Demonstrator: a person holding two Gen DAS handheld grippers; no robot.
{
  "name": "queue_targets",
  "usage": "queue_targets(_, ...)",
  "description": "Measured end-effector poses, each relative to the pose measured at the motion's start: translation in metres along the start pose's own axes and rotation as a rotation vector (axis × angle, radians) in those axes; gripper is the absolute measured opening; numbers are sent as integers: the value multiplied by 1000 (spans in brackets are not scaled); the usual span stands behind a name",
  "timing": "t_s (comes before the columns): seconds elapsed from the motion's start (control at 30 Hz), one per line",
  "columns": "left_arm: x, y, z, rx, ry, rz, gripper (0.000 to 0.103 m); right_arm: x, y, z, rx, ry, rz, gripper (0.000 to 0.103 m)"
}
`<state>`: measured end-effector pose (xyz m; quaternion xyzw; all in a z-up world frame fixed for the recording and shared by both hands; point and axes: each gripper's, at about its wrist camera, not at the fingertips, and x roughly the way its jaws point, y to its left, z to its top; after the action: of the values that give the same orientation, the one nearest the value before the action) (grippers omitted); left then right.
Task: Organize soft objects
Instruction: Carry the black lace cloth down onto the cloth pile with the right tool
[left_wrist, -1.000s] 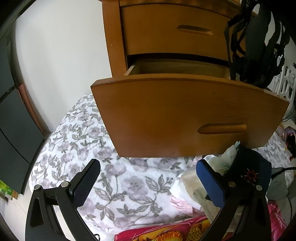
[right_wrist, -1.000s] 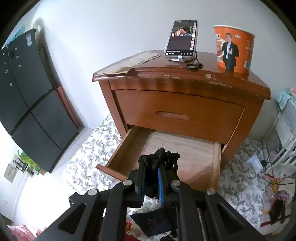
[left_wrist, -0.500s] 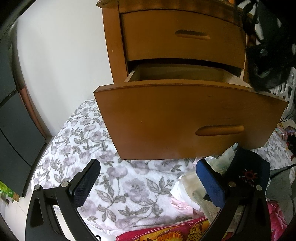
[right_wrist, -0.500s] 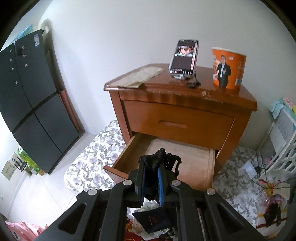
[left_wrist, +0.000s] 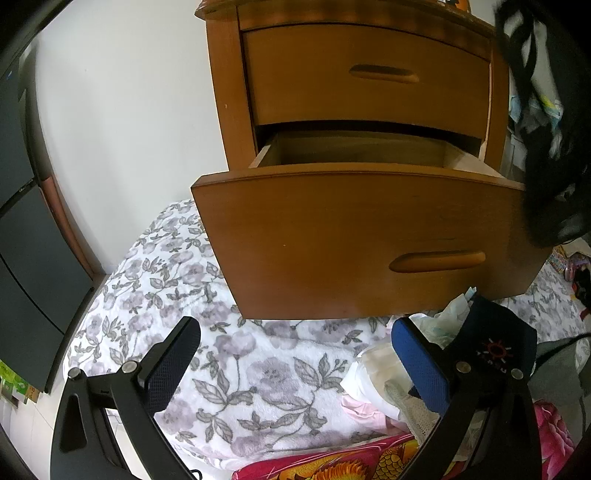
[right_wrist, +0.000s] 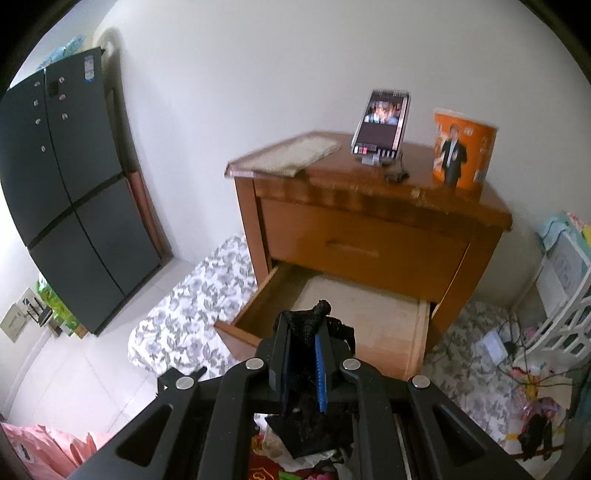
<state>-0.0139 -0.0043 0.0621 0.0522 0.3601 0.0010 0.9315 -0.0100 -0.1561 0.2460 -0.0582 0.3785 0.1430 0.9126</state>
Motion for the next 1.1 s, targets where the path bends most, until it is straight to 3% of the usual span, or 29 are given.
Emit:
queue_targets(0.2,1,1,0,-3,2,-1,103,52,1,-30,7,141,29,11)
queue_targets(0.4,1,2,1,-10,6,-5,103,139,-9,-88,66,386,41,12)
queue_targets(0.5,2,2,1,-13,8,-7,103,168,-17,-113,108,464,45,12)
queue_targets(1.1,4,1,0,-10,19,-8,103,227,-34,-186,234,618,46,14)
